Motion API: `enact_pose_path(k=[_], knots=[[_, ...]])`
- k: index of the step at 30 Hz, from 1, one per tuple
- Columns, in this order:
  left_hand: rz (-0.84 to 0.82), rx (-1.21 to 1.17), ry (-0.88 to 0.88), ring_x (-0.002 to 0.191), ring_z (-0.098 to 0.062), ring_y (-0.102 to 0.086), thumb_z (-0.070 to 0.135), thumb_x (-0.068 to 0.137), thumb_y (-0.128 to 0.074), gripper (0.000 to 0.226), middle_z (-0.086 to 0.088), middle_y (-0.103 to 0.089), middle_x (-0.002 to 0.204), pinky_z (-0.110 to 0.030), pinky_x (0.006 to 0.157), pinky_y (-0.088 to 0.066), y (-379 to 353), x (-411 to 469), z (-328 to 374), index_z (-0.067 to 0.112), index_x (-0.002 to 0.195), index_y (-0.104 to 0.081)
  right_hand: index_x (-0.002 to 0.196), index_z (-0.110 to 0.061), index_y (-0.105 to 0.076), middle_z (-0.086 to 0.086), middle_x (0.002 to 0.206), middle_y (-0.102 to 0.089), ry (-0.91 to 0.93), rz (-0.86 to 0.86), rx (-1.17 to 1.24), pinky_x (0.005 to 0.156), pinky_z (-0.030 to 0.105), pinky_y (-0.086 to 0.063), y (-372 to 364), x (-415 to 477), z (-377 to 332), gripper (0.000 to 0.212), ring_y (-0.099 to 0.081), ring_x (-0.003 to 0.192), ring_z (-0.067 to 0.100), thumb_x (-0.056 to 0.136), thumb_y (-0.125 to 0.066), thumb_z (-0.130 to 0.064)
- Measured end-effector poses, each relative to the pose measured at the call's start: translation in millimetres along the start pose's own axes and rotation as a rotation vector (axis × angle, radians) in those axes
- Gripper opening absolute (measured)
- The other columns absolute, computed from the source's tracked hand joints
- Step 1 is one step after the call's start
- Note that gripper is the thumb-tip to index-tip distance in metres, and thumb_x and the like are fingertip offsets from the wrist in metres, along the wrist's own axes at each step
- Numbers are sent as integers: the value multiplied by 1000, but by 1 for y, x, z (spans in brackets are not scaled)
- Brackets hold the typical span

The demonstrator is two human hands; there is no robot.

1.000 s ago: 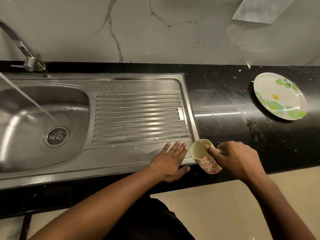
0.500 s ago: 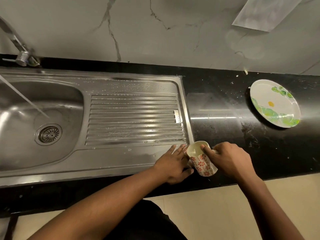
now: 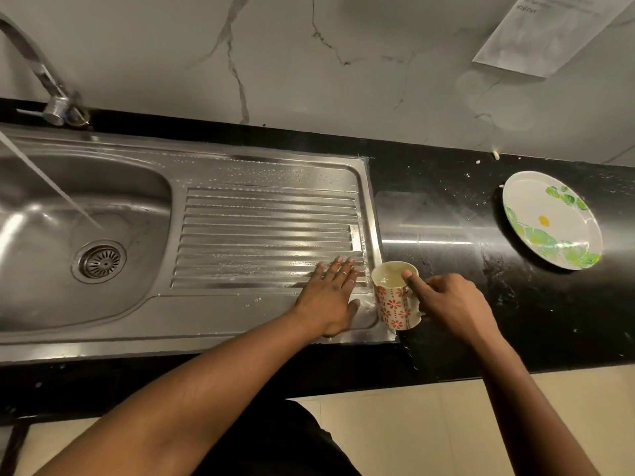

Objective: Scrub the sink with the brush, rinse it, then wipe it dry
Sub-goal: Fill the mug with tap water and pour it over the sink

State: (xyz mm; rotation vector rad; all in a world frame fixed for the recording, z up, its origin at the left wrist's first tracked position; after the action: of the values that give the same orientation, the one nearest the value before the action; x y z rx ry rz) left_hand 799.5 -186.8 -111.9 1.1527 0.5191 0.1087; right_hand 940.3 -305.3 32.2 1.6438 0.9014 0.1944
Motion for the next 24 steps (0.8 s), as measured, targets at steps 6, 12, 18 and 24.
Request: enact_pose_path(k=[6, 12, 18, 24], knots=[[4, -30, -178, 159, -26, 13, 56, 103, -17, 75, -9, 7, 172, -56, 128, 4, -5, -1, 25, 13, 164, -9, 72, -18, -73, -2, 63, -73, -23, -16, -42, 67, 46, -65, -3, 6, 5, 66, -73, 57, 16, 95, -46, -73], [29, -37, -137, 160, -29, 6, 60, 94, -5, 85, -12, -10, 172, -53, 129, -2, -1, 16, 27, 13, 162, -24, 69, -15, -69, 1, 69, -70, -26, 95, -205, 68, 38, -60, 0, 27, -27, 75, -68, 64, 22, 92, -40, -80], [38, -58, -17, 160, -27, 9, 53, 106, -25, 71, -9, 3, 173, -49, 130, -6, 12, 17, 0, 17, 165, -9, 74, -18, -72, -2, 70, -70, 56, 37, -260, 62, 32, -55, -8, 33, -54, 69, -67, 64, 18, 94, -43, -78], [105, -12, 113, 157, -25, 19, 54, 107, -18, 74, -5, 20, 169, -51, 129, 2, 4, -11, -32, 16, 164, 11, 69, -17, -73, -3, 61, -72, 100, -124, -164, 54, 28, -53, -14, 27, -40, 67, -70, 56, 12, 94, -50, -75]])
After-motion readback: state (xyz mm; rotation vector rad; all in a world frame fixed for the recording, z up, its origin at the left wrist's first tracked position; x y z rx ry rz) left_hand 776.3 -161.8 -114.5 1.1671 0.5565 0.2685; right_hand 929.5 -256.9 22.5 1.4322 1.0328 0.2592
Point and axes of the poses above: each hand's wrist, its own x-axis towards the middle knuckle, its own y-axis out of the back of the hand, z = x × y, the point moved 6 cm from there along x, towards the middle knuckle
